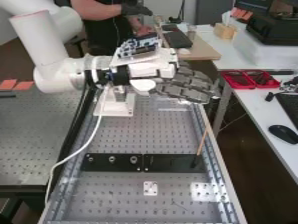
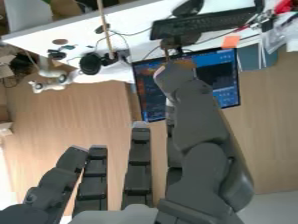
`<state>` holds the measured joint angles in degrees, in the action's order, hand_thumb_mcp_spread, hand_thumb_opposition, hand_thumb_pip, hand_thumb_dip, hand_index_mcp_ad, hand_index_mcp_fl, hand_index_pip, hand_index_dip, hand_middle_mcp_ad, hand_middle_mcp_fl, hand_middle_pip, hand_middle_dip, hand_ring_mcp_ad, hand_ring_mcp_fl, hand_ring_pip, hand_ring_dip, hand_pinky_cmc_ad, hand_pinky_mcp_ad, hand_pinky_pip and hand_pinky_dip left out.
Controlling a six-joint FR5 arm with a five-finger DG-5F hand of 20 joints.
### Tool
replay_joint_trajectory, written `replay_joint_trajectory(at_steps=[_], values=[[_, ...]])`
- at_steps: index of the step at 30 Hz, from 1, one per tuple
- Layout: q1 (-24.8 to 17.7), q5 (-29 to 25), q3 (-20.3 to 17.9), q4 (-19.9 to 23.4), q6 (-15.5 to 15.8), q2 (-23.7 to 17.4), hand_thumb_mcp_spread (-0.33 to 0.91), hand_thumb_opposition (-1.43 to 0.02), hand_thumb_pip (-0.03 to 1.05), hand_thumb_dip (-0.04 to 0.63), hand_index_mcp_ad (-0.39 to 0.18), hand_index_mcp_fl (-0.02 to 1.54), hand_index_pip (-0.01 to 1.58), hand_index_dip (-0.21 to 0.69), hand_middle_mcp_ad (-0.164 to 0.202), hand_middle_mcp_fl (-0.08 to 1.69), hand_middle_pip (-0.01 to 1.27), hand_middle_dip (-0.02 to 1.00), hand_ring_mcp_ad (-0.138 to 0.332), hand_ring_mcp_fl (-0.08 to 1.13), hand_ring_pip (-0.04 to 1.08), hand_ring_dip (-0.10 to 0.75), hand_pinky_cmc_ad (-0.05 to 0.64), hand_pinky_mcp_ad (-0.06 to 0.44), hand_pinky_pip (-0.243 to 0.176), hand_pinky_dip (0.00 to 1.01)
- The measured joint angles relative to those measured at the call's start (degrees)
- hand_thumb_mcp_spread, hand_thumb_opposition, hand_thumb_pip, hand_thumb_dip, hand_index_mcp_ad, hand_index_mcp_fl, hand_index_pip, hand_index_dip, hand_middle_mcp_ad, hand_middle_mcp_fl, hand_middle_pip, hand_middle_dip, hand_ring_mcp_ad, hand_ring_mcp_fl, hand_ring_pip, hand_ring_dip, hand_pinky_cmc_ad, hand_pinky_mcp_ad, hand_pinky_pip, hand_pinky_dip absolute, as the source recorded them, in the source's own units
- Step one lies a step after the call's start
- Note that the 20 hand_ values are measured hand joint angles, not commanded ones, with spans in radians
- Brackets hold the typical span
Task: Grab the drill bit and place it in the clear container
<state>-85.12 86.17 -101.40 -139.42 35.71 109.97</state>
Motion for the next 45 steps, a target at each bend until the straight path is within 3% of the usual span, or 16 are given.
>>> replay_joint_trajectory(at_steps=[18,32,45], values=[[-6.36,5.48,-1.16,1.94,-2.34,-0.48,0.71,-0.94,0.50,0.346,-0.213,0.58,1.32,0.232,0.035,0.36,0.13,0.51,0.202,0.15,0.09,0.316,0.333,0.199,0.023,0.21],[-10.09,6.47,0.55,0.75,-5.05,4.09,0.71,-0.94,0.50,0.346,-0.213,0.59,1.32,0.236,0.035,0.36,0.13,0.51,0.202,0.15,0.09,0.316,0.337,0.195,0.023,0.21],[-13.38,6.51,4.62,-2.83,-5.98,9.56,0.71,-0.94,0.50,0.346,-0.211,0.59,1.31,0.236,0.033,0.36,0.13,0.51,0.202,0.15,0.09,0.316,0.342,0.199,0.023,0.21]])
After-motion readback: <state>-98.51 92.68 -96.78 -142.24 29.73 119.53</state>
